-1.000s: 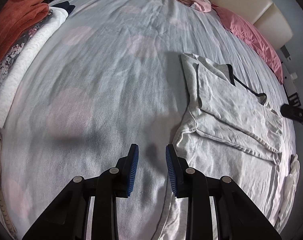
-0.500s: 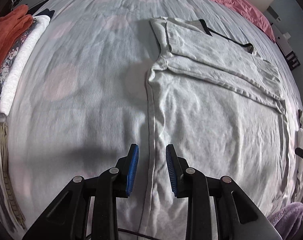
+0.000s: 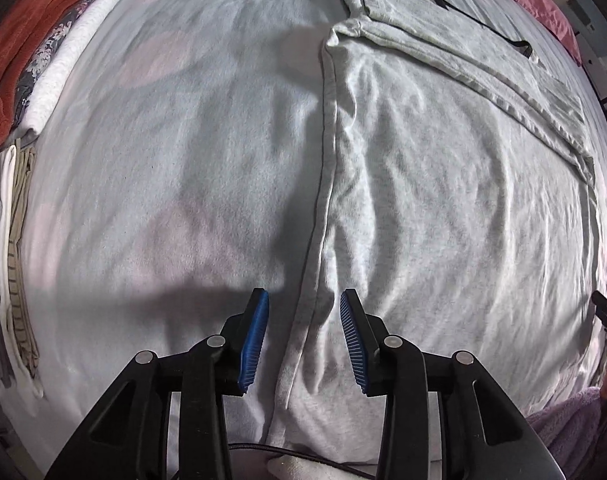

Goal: Fold clothes

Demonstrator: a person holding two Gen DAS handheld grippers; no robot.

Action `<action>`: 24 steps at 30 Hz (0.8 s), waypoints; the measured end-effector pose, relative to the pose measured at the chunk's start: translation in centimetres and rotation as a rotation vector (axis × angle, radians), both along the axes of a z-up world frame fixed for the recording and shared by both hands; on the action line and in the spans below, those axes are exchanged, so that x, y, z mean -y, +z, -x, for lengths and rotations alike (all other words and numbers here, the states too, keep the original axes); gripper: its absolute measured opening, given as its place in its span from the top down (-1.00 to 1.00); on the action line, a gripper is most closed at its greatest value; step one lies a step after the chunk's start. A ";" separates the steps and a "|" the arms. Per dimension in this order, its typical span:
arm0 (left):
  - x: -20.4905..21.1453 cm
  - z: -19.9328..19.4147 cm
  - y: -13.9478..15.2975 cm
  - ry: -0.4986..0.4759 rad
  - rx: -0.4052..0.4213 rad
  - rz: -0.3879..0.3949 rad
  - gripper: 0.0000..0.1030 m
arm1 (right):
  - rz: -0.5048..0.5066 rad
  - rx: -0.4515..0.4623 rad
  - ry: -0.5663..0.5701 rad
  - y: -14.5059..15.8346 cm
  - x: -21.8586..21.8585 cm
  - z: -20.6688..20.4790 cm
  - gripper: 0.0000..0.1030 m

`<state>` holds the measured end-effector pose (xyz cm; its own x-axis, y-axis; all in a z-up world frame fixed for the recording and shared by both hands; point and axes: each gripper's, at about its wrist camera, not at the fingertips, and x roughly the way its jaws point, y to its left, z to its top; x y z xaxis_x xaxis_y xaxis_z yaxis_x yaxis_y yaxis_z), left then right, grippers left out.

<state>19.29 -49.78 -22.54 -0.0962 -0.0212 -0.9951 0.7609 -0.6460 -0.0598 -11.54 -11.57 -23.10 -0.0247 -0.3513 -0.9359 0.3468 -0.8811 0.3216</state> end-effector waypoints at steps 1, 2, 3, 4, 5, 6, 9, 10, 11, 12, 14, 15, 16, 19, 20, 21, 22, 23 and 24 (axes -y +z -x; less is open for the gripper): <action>-0.4 0.1 -0.2 -0.013 0.019 0.006 0.24 | -0.004 0.003 0.003 -0.1 0.0 -0.1 0.25; -0.7 0.2 -0.4 -0.027 0.037 0.013 0.24 | -0.012 0.001 0.008 -0.1 0.0 -0.3 0.25; -1.1 0.4 -0.6 -0.040 0.056 0.019 0.24 | -0.020 -0.005 0.013 0.0 0.1 -0.5 0.25; -1.4 0.5 -0.7 -0.053 0.072 0.026 0.24 | -0.029 -0.011 0.019 0.1 0.2 -0.8 0.25; -1.6 0.6 -0.7 -0.064 0.081 0.033 0.24 | -0.046 -0.018 0.026 0.2 0.3 -1.1 0.28; -1.9 0.7 -0.7 -0.075 0.091 0.039 0.24 | -0.066 -0.025 0.035 0.1 0.5 -1.4 0.34; -2.6 1.2 -0.9 -0.106 0.122 0.062 0.28 | -0.117 -0.053 0.059 0.2 1.2 -2.3 0.46; -2.8 1.3 -0.9 -0.114 0.129 0.069 0.30 | -0.132 -0.064 0.067 0.3 1.4 -2.7 0.49; -3.0 1.4 -0.8 -0.122 0.129 0.070 0.38 | -0.136 -0.071 0.074 0.3 1.6 -2.9 0.60; -3.1 1.5 -0.7 -0.130 0.129 0.071 0.51 | -0.132 -0.075 0.078 0.4 1.7 -3.1 0.70; -3.4 1.7 -0.5 -0.142 0.121 0.070 0.69 | -0.116 -0.077 0.068 0.6 1.5 -3.0 0.80; -3.5 1.6 -0.4 -0.143 0.114 0.071 0.81 | -0.101 -0.075 0.052 0.7 1.1 -2.9 0.85; -3.5 1.6 -0.2 -0.140 0.103 0.071 0.87 | -0.083 -0.073 0.033 0.8 0.7 -2.7 0.86; -3.0 0.8 1.1 -0.102 0.021 0.063 0.92 | -0.029 -0.077 -0.018 1.4 -0.4 -2.2 0.89; -2.8 0.5 1.7 -0.085 -0.013 0.067 0.93 | -0.010 -0.086 -0.029 1.7 -0.7 -2.0 0.90; -2.6 0.2 2.3 -0.071 -0.045 0.074 0.93 | 0.008 -0.097 -0.039 2.0 -0.9 -1.9 0.90; -2.5 0.1 2.9 -0.065 -0.072 0.088 0.93 | 0.026 -0.109 -0.048 2.4 -1.2 -1.7 0.90; -2.4 -0.1 3.4 -0.058 -0.100 0.101 0.93 | 0.045 -0.120 -0.057 2.8 -1.4 -1.6 0.91; -2.3 -0.2 4.0 -0.052 -0.127 0.114 0.93 | 0.064 -0.137 -0.069 3.2 -1.8 -1.4 0.92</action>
<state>19.51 -47.49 -18.53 -0.2251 -0.1248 -0.9663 0.7173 -0.6925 -0.0777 -10.10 -9.79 -19.92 -0.1764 -0.4029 -0.8981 0.3307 -0.8836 0.3314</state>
